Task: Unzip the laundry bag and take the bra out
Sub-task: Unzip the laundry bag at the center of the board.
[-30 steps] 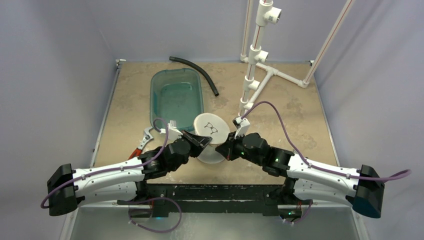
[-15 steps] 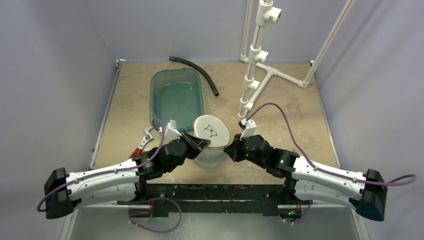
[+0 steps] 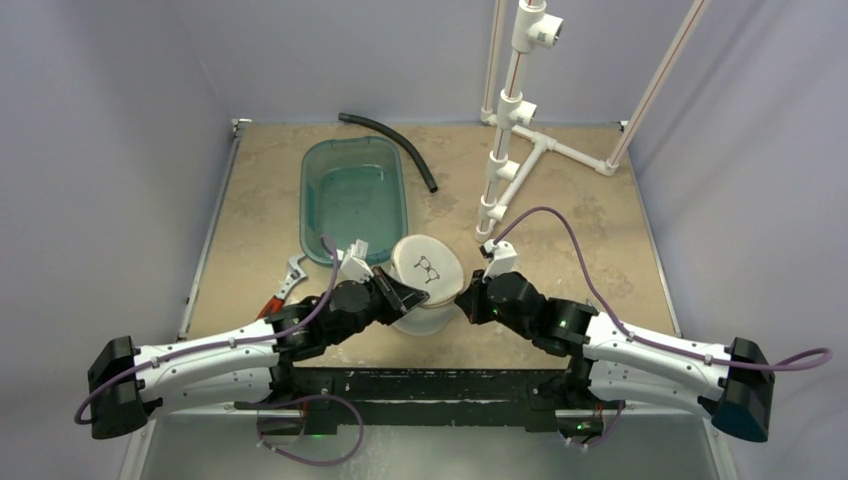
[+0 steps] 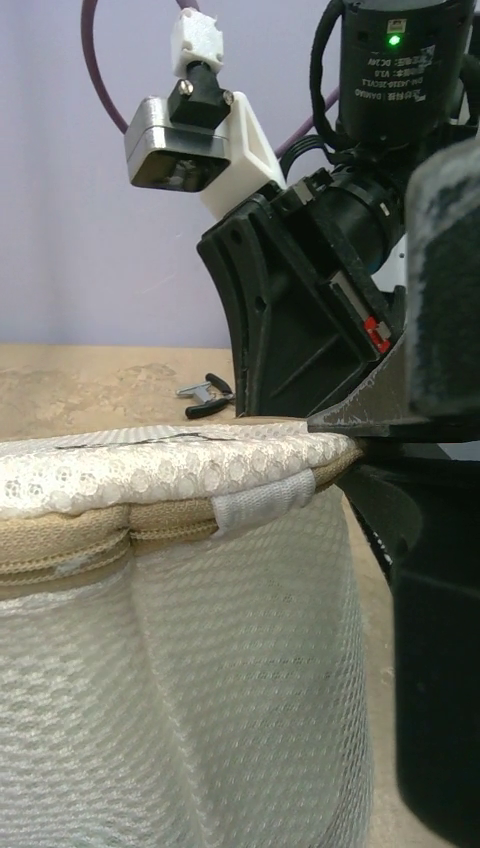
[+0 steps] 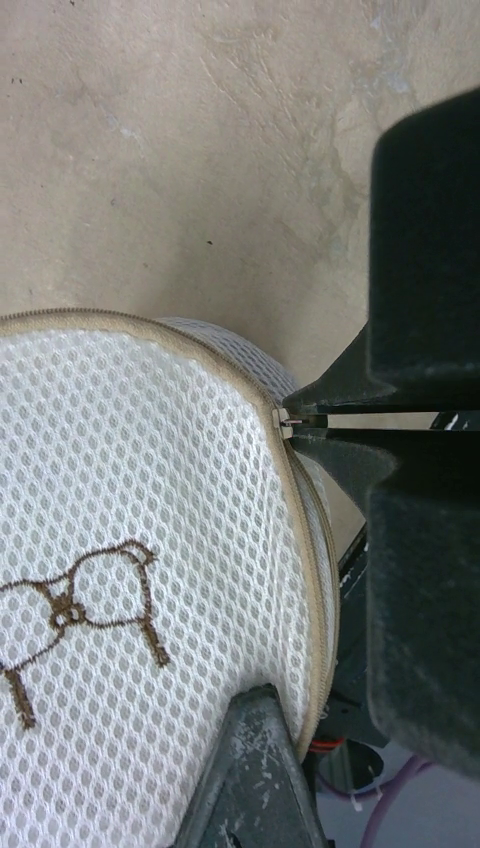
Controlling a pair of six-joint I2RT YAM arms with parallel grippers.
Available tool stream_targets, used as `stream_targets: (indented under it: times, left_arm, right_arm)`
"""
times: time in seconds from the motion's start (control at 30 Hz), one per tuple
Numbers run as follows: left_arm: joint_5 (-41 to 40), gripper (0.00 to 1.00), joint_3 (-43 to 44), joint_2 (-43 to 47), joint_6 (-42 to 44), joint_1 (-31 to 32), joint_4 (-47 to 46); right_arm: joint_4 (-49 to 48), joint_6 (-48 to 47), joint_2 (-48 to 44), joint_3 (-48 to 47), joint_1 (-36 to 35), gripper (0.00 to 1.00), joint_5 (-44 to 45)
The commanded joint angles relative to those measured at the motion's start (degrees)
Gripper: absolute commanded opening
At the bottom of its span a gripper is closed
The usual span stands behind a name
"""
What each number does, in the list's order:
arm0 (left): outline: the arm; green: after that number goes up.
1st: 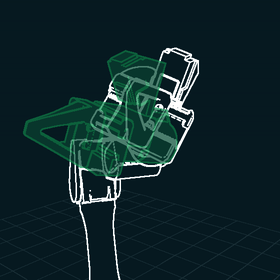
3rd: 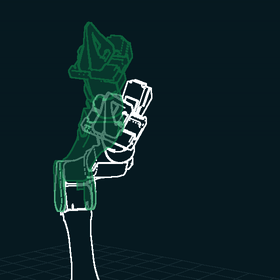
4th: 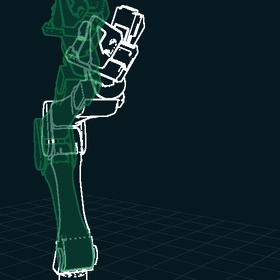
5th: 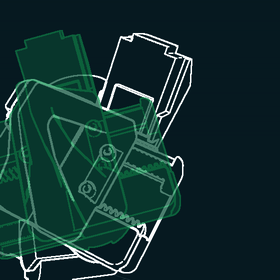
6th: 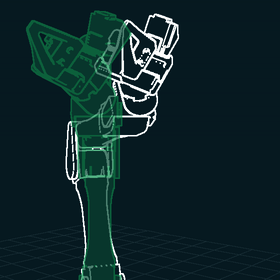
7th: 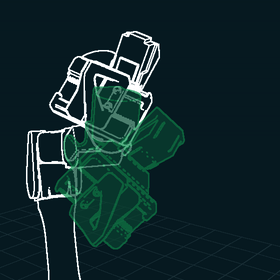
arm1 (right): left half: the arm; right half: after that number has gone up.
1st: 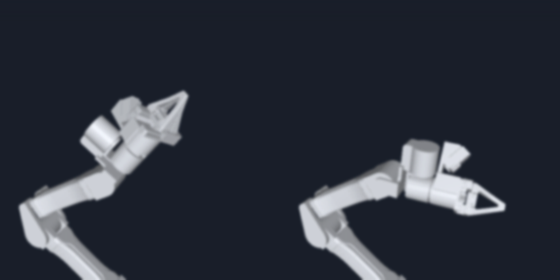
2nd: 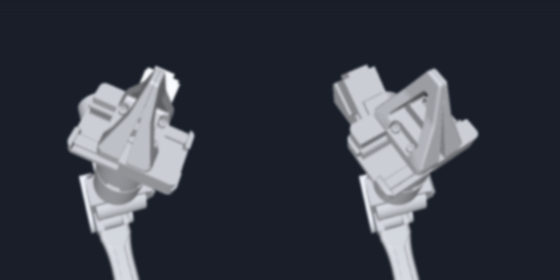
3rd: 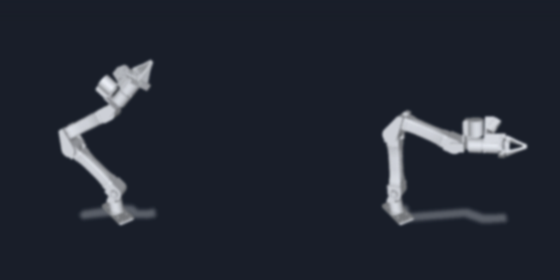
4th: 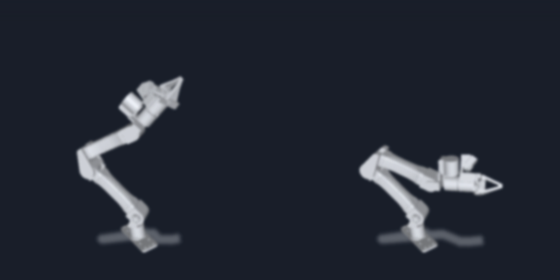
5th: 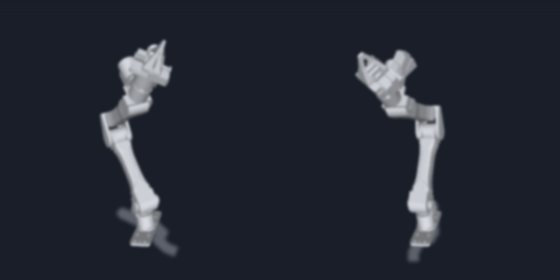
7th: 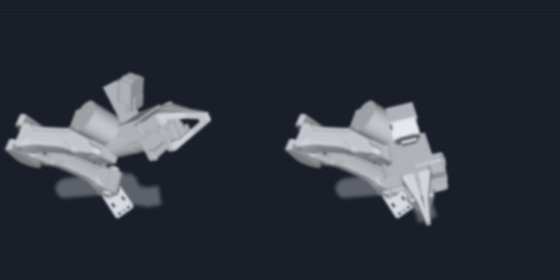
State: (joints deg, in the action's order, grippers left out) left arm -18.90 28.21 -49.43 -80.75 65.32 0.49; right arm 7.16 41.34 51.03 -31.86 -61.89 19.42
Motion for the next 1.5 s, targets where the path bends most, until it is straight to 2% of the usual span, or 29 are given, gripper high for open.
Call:
stream_targets:
  times: [0.0,0.43,0.57,0.7,0.77,0.83,0.97,1.03,1.23,1.47]
  left_arm:
    - [5.3,0.0,0.04,2.8,4.44,0.14,-0.68]
    - [5.63,0.0,-0.32,8.86,8.03,-1.23,8.16]
    - [5.58,0.0,-1.39,9.1,8.11,-1.33,8.71]
    - [5.93,0.0,-1.84,9.09,8.9,-1.33,8.36]
    - [6.36,0.0,-1.83,8.94,9.93,-1.34,7.8]
    - [6.61,0.0,-1.39,8.74,10.9,-1.34,7.78]
    - [6.38,0.0,-1.05,9.69,12.19,-1.32,8.82]
    - [6.14,0.0,-1.28,11.01,13.12,-1.33,9.14]
    - [8.18,0.0,-1.37,14.75,18.86,-1.31,7.43]
    - [13.5,0.0,-0.56,14.15,23.27,-1.36,4.02]
  right_arm:
    - [-0.67,-2.13,0.01,-0.34,0.14,0.0,4.15]
    - [-0.85,-5.76,-0.74,-0.41,0.13,0.0,4.16]
    - [-2.68,-7.03,-1.92,-0.29,0.18,0.0,-1.42]
    - [-3.11,-8.13,-4.42,-1.52,0.17,0.43,-5.25]
    - [-1.72,-8.6,-4.9,-2.59,0.14,0.55,-7.2]
    - [-0.24,-9.02,-5.68,-3.89,0.18,0.62,-10.69]
    - [1.9,-7.03,-6.17,-5.55,0.81,0.67,-9.98]
    - [1.61,-5.76,-5.26,-5.8,3.31,0.67,-11.55]
    - [-10.9,-1.68,-7.5,-1.18,17.51,0.68,-29.47]
    - [-22.36,1.48,-3.8,1.73,22.73,0.79,-40.24]
